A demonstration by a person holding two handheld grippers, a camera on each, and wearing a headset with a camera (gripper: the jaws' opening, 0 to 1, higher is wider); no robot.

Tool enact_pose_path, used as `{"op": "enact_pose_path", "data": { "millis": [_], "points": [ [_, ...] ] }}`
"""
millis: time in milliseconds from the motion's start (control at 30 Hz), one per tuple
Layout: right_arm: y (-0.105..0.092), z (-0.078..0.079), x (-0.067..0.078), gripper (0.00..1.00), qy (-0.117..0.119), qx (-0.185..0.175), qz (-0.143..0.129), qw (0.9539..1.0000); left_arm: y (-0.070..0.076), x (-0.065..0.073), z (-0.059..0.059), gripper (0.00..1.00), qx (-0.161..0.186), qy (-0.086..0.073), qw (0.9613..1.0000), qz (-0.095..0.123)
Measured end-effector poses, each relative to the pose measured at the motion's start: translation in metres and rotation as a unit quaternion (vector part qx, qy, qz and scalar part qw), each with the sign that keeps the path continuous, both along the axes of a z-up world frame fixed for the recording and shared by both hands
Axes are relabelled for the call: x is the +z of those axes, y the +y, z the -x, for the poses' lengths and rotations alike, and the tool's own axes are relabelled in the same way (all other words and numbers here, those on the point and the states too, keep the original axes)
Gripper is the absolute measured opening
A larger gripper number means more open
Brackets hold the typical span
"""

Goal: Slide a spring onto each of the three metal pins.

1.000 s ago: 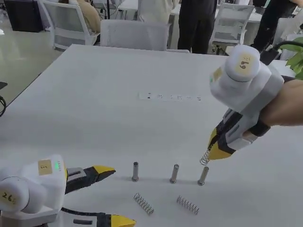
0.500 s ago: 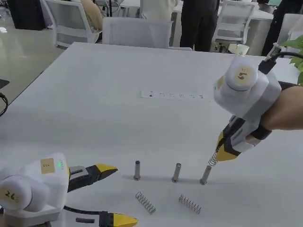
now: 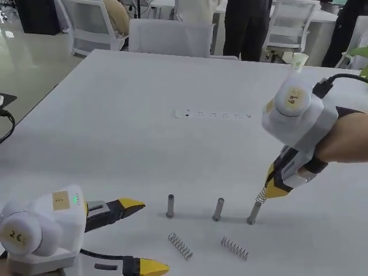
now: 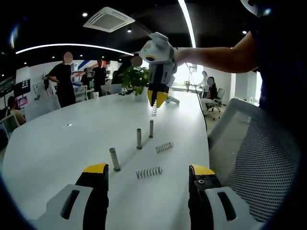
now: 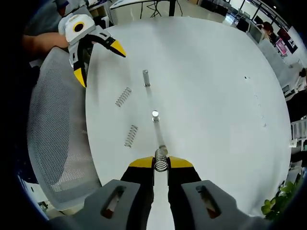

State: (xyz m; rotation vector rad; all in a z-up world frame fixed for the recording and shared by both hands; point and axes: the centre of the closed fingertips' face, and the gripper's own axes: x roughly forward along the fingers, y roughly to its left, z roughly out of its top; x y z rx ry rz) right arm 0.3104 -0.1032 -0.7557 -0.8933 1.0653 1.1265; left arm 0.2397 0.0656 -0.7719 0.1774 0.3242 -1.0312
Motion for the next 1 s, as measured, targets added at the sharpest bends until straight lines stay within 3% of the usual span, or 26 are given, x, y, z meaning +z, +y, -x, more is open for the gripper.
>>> {"op": "enact_pose_path", "data": {
  "millis": [1000],
  "points": [
    [-0.003, -0.006, -0.016, 0.07, 0.011, -0.005, 0.007, 0.9999, 0.004, 0.001, 0.002, 0.62, 0.002, 0.001, 1.0, -0.001]
  ]
}}
